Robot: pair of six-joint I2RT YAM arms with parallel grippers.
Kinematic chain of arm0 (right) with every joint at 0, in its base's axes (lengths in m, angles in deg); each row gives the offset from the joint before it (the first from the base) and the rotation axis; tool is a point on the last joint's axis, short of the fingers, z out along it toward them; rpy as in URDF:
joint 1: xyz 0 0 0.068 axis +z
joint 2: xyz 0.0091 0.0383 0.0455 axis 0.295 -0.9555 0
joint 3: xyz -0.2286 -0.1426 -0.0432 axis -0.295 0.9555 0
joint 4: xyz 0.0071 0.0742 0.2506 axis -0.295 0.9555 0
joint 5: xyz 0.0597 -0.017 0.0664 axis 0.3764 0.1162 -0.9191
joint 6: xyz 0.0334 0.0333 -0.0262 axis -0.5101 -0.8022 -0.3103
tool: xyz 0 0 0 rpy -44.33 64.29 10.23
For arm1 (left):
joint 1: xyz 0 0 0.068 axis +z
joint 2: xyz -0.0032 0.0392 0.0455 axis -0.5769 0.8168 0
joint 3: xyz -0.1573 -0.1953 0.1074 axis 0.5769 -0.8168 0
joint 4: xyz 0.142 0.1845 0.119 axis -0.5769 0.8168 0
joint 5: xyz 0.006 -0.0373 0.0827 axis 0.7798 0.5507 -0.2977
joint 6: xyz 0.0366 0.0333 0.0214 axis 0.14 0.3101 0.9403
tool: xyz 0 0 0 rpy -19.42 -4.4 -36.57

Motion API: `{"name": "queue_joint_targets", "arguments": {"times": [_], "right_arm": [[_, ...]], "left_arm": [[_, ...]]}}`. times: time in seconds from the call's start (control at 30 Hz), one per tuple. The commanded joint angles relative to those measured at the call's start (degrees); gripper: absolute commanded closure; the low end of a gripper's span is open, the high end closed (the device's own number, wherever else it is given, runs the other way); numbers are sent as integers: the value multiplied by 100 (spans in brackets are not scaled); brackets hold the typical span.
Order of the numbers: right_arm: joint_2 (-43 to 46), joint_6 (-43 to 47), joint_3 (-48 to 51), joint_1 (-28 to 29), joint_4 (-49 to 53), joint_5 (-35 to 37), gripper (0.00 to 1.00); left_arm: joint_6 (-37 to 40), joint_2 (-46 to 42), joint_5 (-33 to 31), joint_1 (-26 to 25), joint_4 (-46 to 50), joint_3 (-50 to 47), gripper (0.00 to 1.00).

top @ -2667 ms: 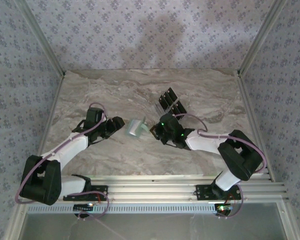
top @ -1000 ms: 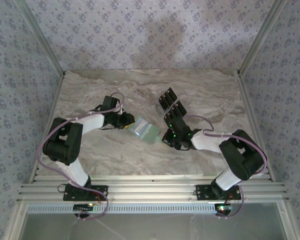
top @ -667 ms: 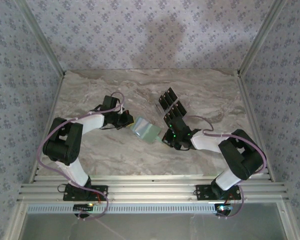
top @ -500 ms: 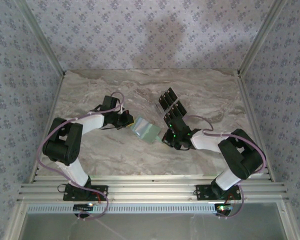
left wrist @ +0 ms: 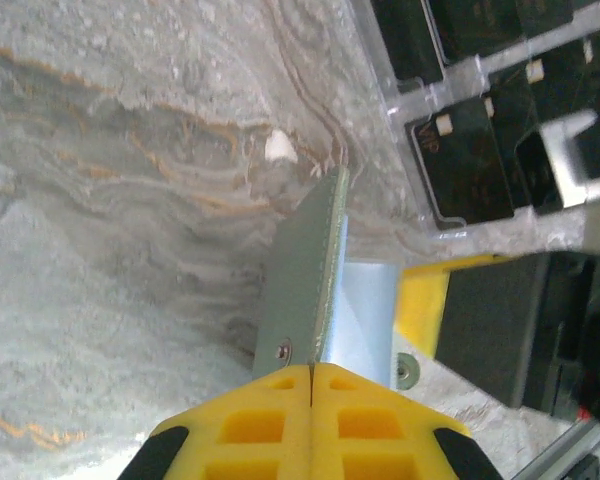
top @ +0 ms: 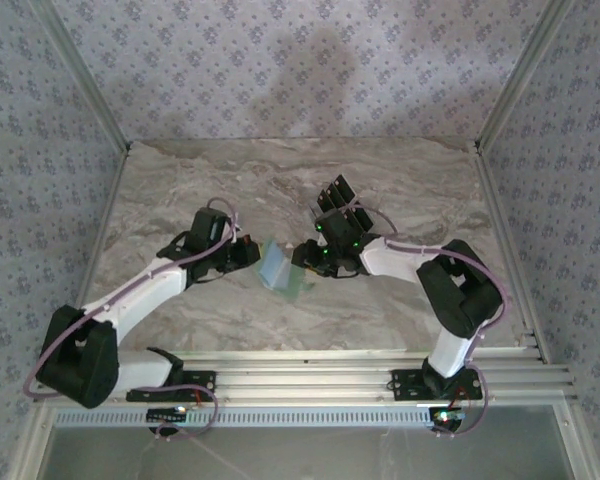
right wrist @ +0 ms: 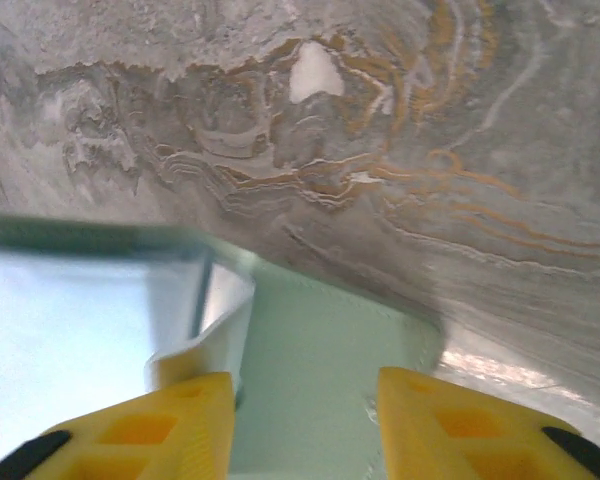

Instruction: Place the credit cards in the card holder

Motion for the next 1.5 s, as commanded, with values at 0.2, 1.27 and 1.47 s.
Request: {"name": "queue_joint_targets", "arguments": {"times": [0.2,1.27,1.47], "right_arm": [[290,629,-271,-35,835,215,45],[-311,758,-530,720,876,346,45],[-316,805,-507,637,946,375,46]], "left_arm": [[-305,-42,-1078,-715,54,-225,100],[-1365,150,-3089,-1136,-109,-717,57],[-1122,-85,-3208,-1003,221,-711,42]]}}
